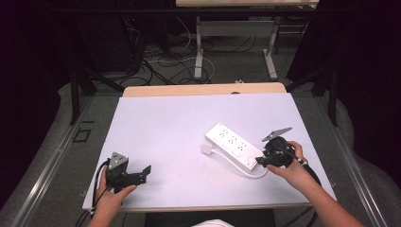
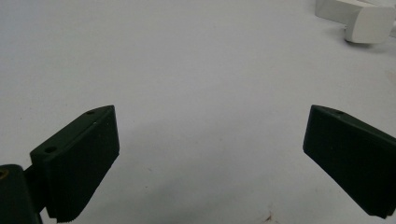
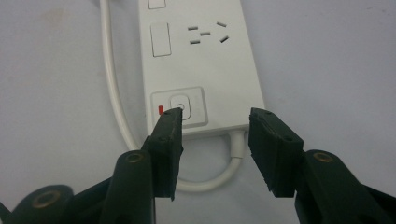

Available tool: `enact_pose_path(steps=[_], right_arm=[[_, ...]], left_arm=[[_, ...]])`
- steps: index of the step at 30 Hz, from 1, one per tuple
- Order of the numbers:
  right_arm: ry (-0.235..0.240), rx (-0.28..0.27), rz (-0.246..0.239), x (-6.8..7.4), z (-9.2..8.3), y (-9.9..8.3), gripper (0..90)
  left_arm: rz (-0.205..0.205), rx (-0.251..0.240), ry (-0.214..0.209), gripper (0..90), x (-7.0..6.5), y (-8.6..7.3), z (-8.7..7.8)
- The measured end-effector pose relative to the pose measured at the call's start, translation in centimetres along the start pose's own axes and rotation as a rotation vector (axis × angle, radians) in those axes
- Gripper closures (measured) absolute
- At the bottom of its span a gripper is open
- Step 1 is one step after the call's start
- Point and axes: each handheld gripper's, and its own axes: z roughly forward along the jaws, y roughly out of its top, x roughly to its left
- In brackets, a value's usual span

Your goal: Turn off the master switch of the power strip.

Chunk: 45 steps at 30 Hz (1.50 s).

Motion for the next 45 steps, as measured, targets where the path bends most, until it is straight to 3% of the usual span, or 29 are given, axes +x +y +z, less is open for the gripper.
enact_pose_path(steps=[7, 9, 12, 16, 23, 24, 25, 26, 27, 29, 34, 35, 36, 37, 38, 40, 42, 45], right_arm=[[0.006, -0.003, -0.021, 0.6, 0.7, 0.4, 68.2], [0.001, 0.019, -0.018, 0.8, 0.7, 0.6, 71.5], [0.022, 0.008, -0.042, 1.0, 1.0, 0.7, 76.2], [0.025, 0.046, -0.05, 1.4, 1.2, 1.0, 81.5], [0.034, 0.055, -0.079, 1.6, 1.8, 1.3, 88.7], [0.025, 0.061, -0.069, 1.7, 1.8, 1.3, 89.1], [0.025, 0.101, -0.056, 1.8, 1.7, 1.5, 89.4], [0.03, 0.062, -0.064, 1.7, 2.0, 1.4, 89.9], [0.031, 0.062, -0.053, 1.7, 2.1, 1.4, 90.0], [0.052, 0.068, -0.063, 1.6, 2.2, 1.5, 90.0], [0.036, 0.08, -0.054, 1.7, 2.6, 1.6, 90.0], [0.037, 0.119, -0.069, 1.6, 2.5, 1.8, 90.0], [0.036, 0.089, -0.052, 1.7, 2.8, 1.7, 90.0], [0.039, 0.115, -0.022, 1.9, 2.7, 1.8, 90.0], [0.037, 0.11, -0.061, 1.6, 2.9, 1.9, 90.0], [0.051, 0.069, -0.066, 1.6, 3.3, 1.8, 90.0], [0.041, 0.11, -0.05, 1.8, 3.3, 1.9, 90.0], [0.04, 0.092, -0.053, 1.8, 3.5, 1.9, 90.0]], left_arm=[[-0.003, -0.003, 0.002, 4.0, 0.0, 0.0, 0.0], [-0.002, -0.001, 0.001, 4.1, 0.0, 0.0, 0.0], [-0.002, 0.001, 0.001, 4.2, 0.0, 0.0, 0.0], [-0.006, -0.002, 0.001, 4.3, 0.0, 0.0, 0.0], [-0.008, -0.01, 0.005, 4.4, 0.0, -0.1, 0.0], [-0.008, -0.01, 0.005, 4.4, 0.0, -0.1, 0.0], [-0.008, -0.01, 0.005, 4.4, 0.0, -0.1, 0.0], [-0.007, -0.01, 0.005, 4.4, 0.0, -0.1, 0.0], [-0.007, -0.01, 0.005, 4.4, 0.0, -0.1, 0.0], [-0.008, -0.01, 0.005, 4.5, 0.0, -0.1, 0.0], [-0.009, -0.009, 0.005, 4.5, 0.0, -0.1, 0.0], [-0.009, -0.009, 0.005, 4.6, 0.0, -0.1, 0.0], [-0.009, -0.01, 0.006, 4.6, 0.1, -0.1, 0.0], [-0.009, -0.01, 0.006, 4.6, 0.1, -0.1, 0.0], [-0.007, -0.012, 0.006, 4.6, 0.1, -0.1, 0.0], [-0.009, -0.01, 0.007, 4.6, 0.1, -0.1, 0.0], [-0.009, -0.009, 0.007, 4.6, 0.1, -0.1, 0.0], [-0.008, -0.002, 0.004, 4.7, 0.1, 0.0, -0.1]])
